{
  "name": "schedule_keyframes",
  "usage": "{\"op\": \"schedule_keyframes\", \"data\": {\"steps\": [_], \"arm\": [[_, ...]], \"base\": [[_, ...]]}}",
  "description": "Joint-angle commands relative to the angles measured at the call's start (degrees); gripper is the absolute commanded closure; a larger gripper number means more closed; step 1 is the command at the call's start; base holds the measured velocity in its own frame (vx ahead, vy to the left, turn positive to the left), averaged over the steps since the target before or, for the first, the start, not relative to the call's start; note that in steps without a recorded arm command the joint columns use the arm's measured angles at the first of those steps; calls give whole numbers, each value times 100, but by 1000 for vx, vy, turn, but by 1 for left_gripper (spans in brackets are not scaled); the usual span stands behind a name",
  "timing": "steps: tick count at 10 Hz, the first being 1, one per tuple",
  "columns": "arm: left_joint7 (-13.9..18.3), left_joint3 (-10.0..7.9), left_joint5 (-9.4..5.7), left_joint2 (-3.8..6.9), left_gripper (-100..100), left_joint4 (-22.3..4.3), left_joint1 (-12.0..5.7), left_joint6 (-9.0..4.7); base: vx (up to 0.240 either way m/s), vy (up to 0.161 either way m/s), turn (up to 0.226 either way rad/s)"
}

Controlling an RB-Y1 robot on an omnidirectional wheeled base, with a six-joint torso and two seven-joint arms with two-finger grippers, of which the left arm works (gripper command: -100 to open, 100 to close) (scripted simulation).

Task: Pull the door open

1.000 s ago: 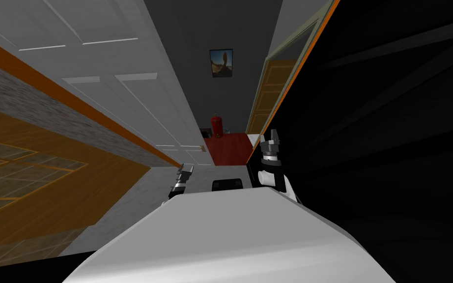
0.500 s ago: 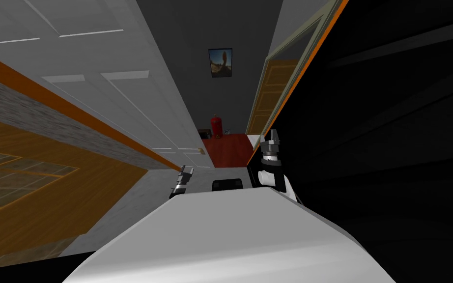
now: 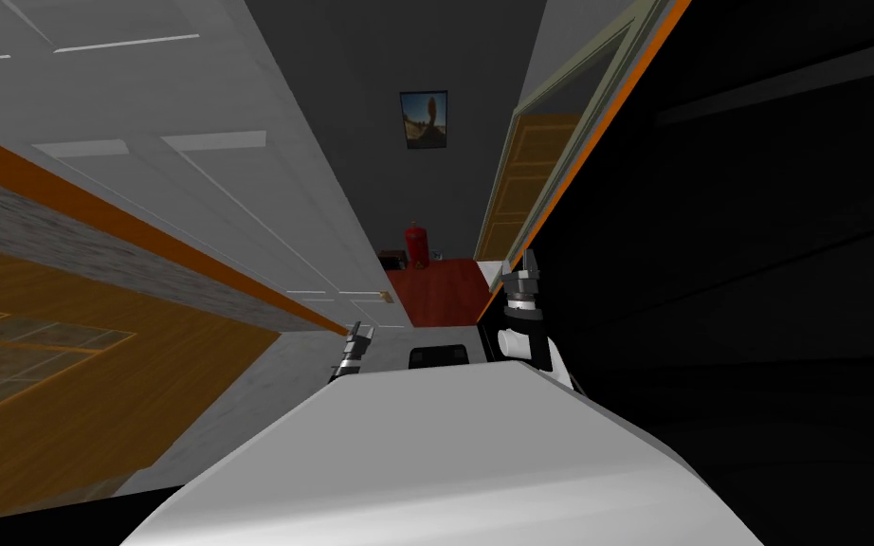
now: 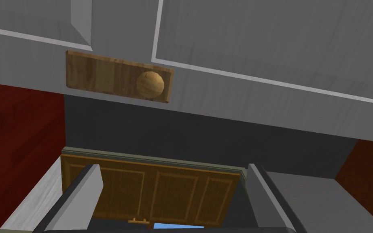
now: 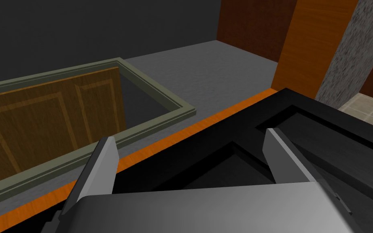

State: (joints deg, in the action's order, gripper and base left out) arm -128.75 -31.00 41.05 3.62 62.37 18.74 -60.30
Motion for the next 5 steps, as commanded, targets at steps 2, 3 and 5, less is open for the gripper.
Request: {"op": "schedule_keyframes", "data": {"steps": [2, 3, 5], "arm": [[-328, -72, 83, -20, -100, -161, -30, -98], [-447, -99, 114, -29, -100, -220, -40, -134], [-628, -139, 161, -45, -100, -309, -54, -187]], "base": [[89, 3, -12], [90, 1, -11], [97, 3, -8]]}}
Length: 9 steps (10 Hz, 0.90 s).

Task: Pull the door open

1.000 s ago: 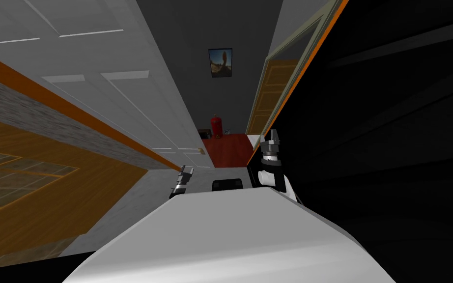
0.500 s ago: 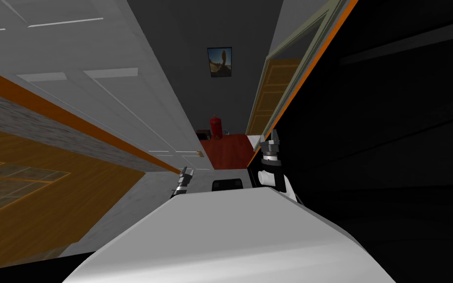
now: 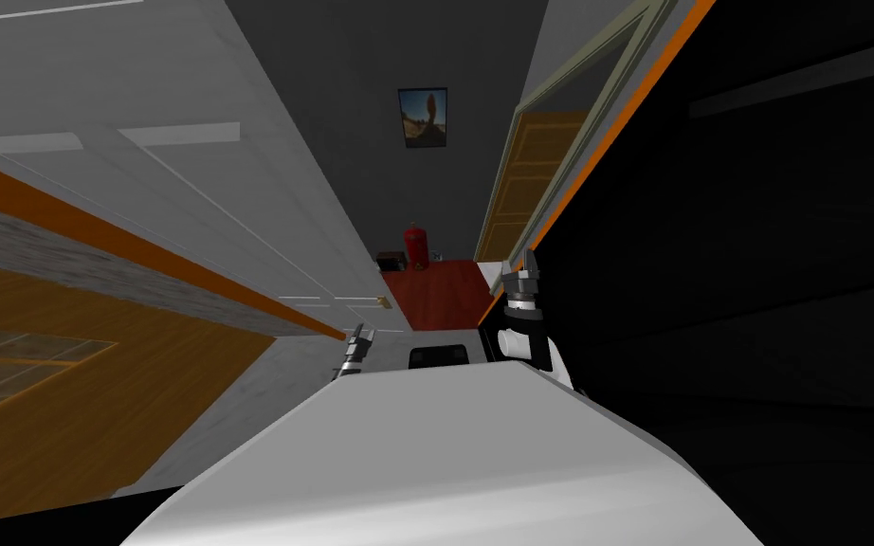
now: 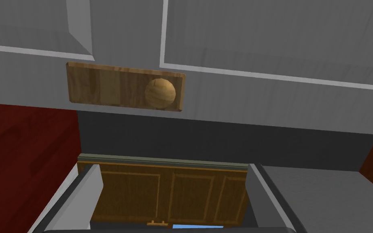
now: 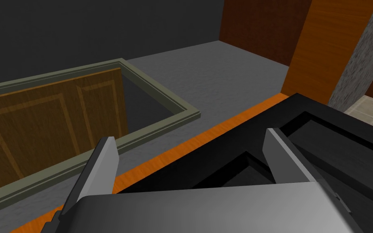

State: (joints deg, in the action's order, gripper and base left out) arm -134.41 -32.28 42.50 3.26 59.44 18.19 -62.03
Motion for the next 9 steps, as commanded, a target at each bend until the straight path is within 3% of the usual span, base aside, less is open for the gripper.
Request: {"op": "schedule_keyframes", "data": {"steps": [1, 6, 7, 8, 9], "arm": [[-232, -48, 61, -24, -100, -98, -13, -63], [-677, -145, 175, -71, -100, -313, -48, -192], [-610, -131, 162, -67, -100, -280, -42, -169], [-636, -208, 131, 31, -100, -373, -100, -159], [-637, -229, 122, 50, -100, -397, -117, -155]], "base": [[117, 7, -14], [105, 7, -9], [43, 3, -1], [100, -37, -119], [170, -47, -100]]}}
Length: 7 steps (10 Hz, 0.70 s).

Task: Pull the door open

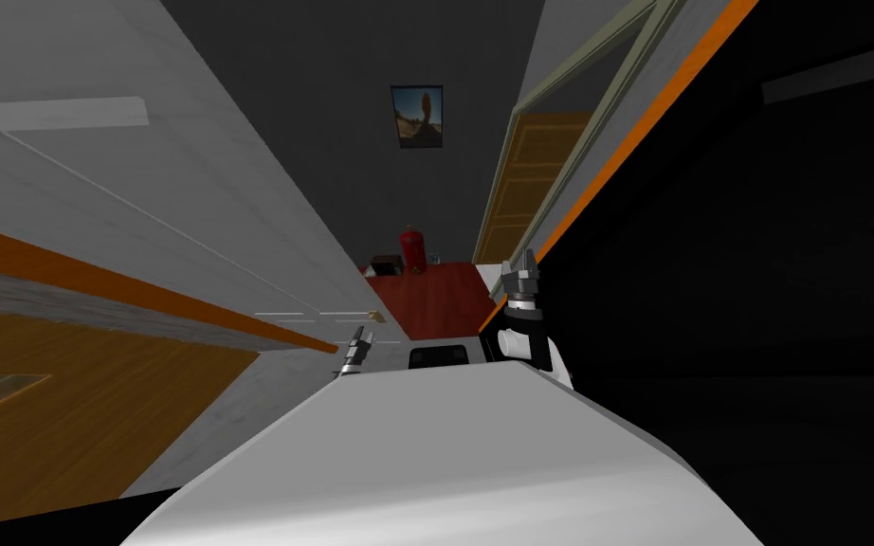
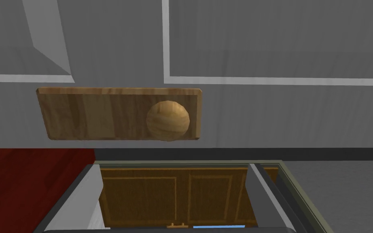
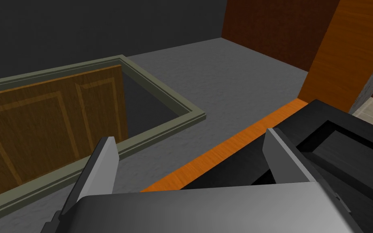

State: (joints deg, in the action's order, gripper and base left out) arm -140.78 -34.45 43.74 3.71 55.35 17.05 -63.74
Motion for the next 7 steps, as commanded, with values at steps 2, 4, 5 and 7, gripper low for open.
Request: {"op": "schedule_keyframes", "data": {"steps": [2, 4, 5, 7], "arm": [[-5, -97, -40, 47, -100, -90, -69, 36], [-10, -167, -72, 42, -100, -173, -123, 52], [-4, -143, -60, 44, -100, -141, -100, 45], [-4, -143, -60, 44, 100, -141, -100, 45]], "base": [[181, -11, -78], [187, -1, -76], [77, -9, 8], [-22, 1, -10]]}}
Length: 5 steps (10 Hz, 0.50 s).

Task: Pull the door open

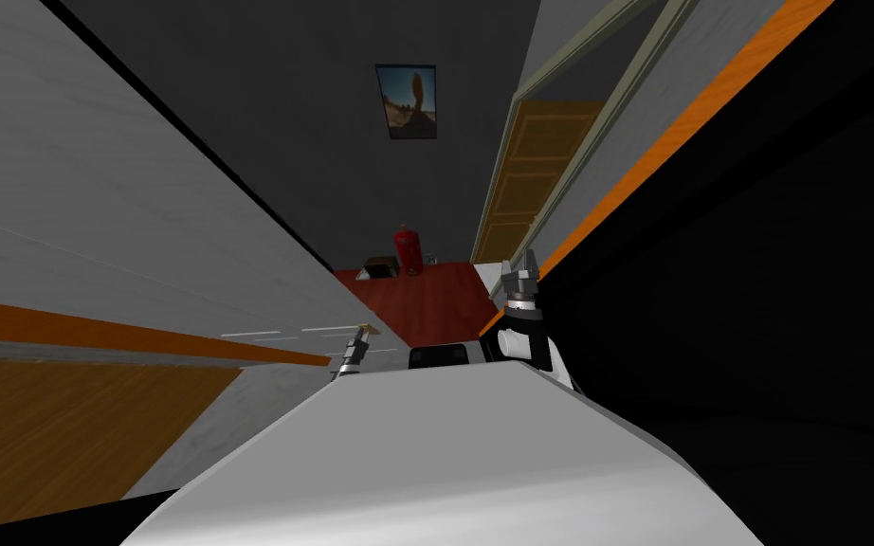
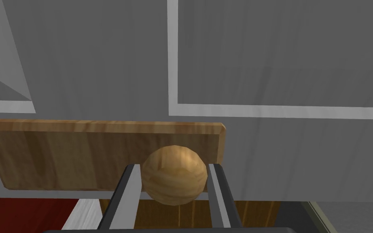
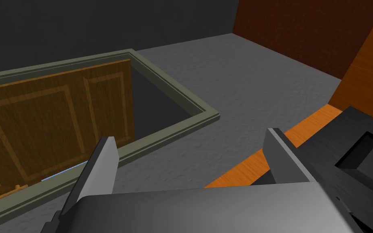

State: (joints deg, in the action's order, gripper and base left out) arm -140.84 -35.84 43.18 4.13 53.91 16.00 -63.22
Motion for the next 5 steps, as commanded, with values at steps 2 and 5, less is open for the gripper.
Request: {"op": "schedule_keyframes", "data": {"steps": [2, 5], "arm": [[2, -4, -4, 2, 100, 4, 5, -6], [209, 45, -41, 13, 100, -35, -17, 13]], "base": [[-13, 3, -3], [-6, 1, -3]]}}
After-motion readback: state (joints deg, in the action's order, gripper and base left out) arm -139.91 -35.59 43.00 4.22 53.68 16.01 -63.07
